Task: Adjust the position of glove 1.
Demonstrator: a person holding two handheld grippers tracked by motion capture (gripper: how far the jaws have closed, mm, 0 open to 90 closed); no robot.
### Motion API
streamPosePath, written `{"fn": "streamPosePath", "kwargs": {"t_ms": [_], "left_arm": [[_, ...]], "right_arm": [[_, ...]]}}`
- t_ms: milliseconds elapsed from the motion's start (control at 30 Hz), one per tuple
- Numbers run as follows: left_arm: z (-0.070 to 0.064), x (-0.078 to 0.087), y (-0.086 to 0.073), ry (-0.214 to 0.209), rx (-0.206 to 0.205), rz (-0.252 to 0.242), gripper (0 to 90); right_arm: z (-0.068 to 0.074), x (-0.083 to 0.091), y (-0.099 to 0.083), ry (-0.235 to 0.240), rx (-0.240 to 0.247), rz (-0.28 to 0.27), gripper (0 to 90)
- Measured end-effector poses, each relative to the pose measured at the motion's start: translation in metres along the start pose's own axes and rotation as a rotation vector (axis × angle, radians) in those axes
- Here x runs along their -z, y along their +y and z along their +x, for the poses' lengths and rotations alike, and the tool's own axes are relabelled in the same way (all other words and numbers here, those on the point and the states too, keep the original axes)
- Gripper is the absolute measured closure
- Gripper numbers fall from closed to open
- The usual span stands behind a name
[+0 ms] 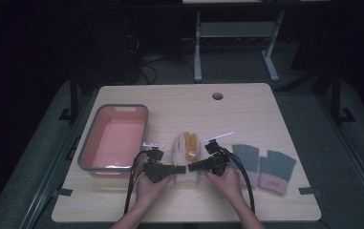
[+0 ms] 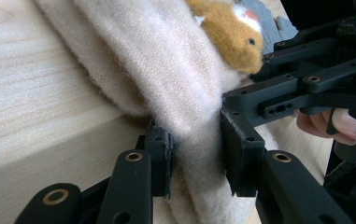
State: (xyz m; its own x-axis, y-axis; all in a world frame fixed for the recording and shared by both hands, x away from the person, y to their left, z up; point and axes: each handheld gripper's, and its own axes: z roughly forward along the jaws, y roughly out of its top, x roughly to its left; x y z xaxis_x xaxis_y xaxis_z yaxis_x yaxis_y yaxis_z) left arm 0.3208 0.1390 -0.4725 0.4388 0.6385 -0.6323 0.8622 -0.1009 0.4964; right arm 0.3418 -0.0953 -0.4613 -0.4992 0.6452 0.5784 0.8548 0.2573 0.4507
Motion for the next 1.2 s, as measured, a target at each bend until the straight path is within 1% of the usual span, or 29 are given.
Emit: {"fn": "streamPosePath", "kwargs": {"t_ms": [33, 67, 100, 133, 200, 267, 300, 367, 433, 500, 533, 600, 633, 667, 767, 800, 867, 900, 933, 967, 1033, 1133, 1200], "left_arm": [[0.001, 0.0, 0.0, -0.002, -0.009, -0.002, 65.6], [0.001, 0.0, 0.0, -0.004, -0.009, 0.006, 65.6], [0.001, 0.001, -0.001, -0.006, 0.0, 0.005, 65.6], [0.002, 0.0, -0.001, -0.008, 0.003, -0.006, 65.6], [0.002, 0.0, -0.002, -0.009, 0.017, -0.009, 65.4], [0.002, -0.001, -0.002, -0.007, 0.01, -0.013, 65.2], [0.002, -0.001, -0.002, -0.005, 0.008, -0.014, 65.1], [0.002, -0.001, -0.002, -0.001, 0.005, -0.013, 65.2], [0.002, -0.001, -0.002, -0.001, 0.006, -0.013, 65.5], [0.002, -0.001, -0.002, 0.0, 0.001, -0.011, 65.8], [0.001, -0.001, -0.002, 0.0, 0.005, -0.016, 66.3], [0.0, -0.001, -0.002, -0.003, 0.001, -0.02, 66.4], [0.001, 0.0, -0.002, -0.003, -0.011, -0.013, 66.4], [0.0, 0.0, -0.002, -0.002, -0.007, -0.023, 66.4], [-0.002, 0.002, -0.001, -0.001, -0.019, -0.022, 66.7], [-0.002, 0.003, 0.0, -0.003, -0.023, -0.021, 67.0], [-0.003, 0.004, 0.0, -0.01, -0.015, -0.032, 67.1], [-0.003, 0.004, 0.0, -0.011, -0.01, -0.031, 67.2], [-0.003, 0.005, 0.001, -0.011, -0.009, -0.03, 67.2], [-0.003, 0.005, 0.002, -0.008, -0.023, -0.026, 67.2], [-0.005, 0.007, 0.003, -0.007, -0.027, -0.027, 67.4], [-0.008, 0.011, 0.006, -0.009, -0.035, -0.031, 67.5], [-0.01, 0.012, 0.008, -0.012, -0.043, -0.037, 67.5]], "right_arm": [[-0.001, 0.0, 0.0, -0.007, -0.008, 0.004, 59.0], [-0.002, 0.0, -0.001, -0.007, -0.02, 0.014, 52.5], [-0.002, 0.0, -0.001, -0.007, -0.02, 0.014, 52.5], [-0.002, 0.001, -0.002, -0.009, -0.028, 0.022, 49.7], [-0.001, 0.001, -0.003, 0.0, -0.036, 0.039, 48.3], [0.0, 0.0, -0.003, 0.004, -0.04, 0.041, 50.0], [-0.001, -0.001, -0.003, 0.01, -0.03, 0.034, 52.0], [0.001, -0.003, -0.003, 0.011, -0.035, 0.039, 57.3], [-0.001, -0.004, -0.003, 0.025, -0.029, 0.03, 63.5], [-0.001, -0.004, -0.003, 0.028, -0.032, 0.029, 65.2], [0.002, -0.003, -0.003, 0.019, -0.018, 0.023, 68.2], [0.003, -0.002, -0.003, 0.015, -0.01, 0.023, 69.4], [0.004, -0.002, -0.003, 0.017, -0.004, 0.017, 70.6], [0.004, -0.001, -0.003, 0.017, 0.003, 0.012, 71.2], [0.005, 0.0, -0.003, 0.019, 0.013, 0.006, 71.9], [0.006, 0.001, -0.002, 0.022, 0.007, 0.003, 72.1], [0.005, 0.002, -0.002, 0.027, 0.009, 0.0, 72.2], [0.007, 0.003, -0.001, 0.028, 0.0, 0.002, 72.3], [0.008, 0.003, -0.001, 0.028, 0.004, -0.001, 72.6], [0.008, 0.003, -0.001, 0.028, 0.004, -0.001, 72.6], [0.009, 0.003, 0.0, 0.026, 0.009, -0.002, 72.8], [0.01, 0.007, 0.002, 0.04, 0.009, -0.017, 72.9], [0.011, 0.008, 0.002, 0.041, 0.01, -0.014, 72.9]]}}
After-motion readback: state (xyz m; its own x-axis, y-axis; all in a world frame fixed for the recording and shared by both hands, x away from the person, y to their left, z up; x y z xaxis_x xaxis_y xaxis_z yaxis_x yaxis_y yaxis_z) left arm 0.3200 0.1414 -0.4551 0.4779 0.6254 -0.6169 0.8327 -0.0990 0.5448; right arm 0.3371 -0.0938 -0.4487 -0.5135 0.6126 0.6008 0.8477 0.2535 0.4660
